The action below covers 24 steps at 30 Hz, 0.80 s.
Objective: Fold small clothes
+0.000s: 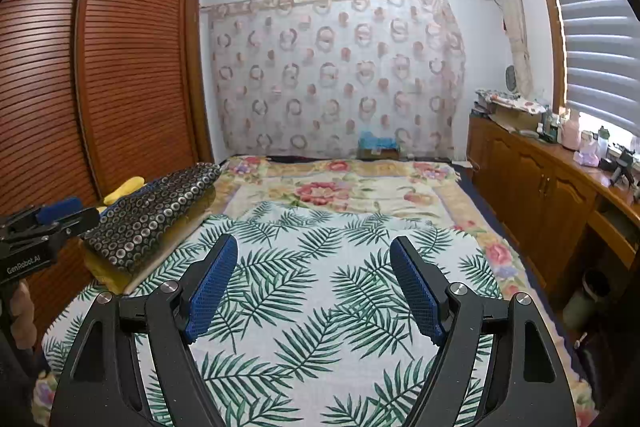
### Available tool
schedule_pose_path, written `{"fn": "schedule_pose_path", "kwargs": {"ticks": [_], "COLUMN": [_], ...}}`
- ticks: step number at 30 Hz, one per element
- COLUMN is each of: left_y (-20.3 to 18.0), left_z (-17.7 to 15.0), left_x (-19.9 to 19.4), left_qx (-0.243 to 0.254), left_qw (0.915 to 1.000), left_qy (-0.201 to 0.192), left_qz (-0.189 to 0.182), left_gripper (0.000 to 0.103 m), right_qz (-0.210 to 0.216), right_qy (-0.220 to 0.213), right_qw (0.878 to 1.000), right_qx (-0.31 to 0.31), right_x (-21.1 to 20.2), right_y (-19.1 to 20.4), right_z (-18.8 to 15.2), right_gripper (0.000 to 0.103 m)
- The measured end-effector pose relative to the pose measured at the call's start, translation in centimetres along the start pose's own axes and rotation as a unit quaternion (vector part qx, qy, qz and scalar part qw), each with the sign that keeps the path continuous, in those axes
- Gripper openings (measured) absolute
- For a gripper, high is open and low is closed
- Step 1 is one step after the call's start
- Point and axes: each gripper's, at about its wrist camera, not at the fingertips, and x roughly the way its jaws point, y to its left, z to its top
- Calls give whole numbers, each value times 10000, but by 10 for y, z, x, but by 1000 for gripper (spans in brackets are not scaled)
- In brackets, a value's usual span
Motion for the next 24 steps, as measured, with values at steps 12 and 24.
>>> {"fn": "schedule_pose_path", "kwargs": {"ticks": [12, 24], "left_y": [0, 0], "left_z": [-1, 0], "left_x": [0, -1], "left_qx": [-2, -2], "left_qw": [10000, 10000], "left_qy": [-3, -15], "left_qz": [-6, -5], "left_gripper": [53, 53], "right_qz": [-2, 14], "right_qy": [-3, -3], "right_qw": [10000, 10000], "right_qx": [-17, 2], "right_x": [0, -2], "right_y": [-1, -4], "right_z": [0, 0], "right_gripper": [81, 81]}}
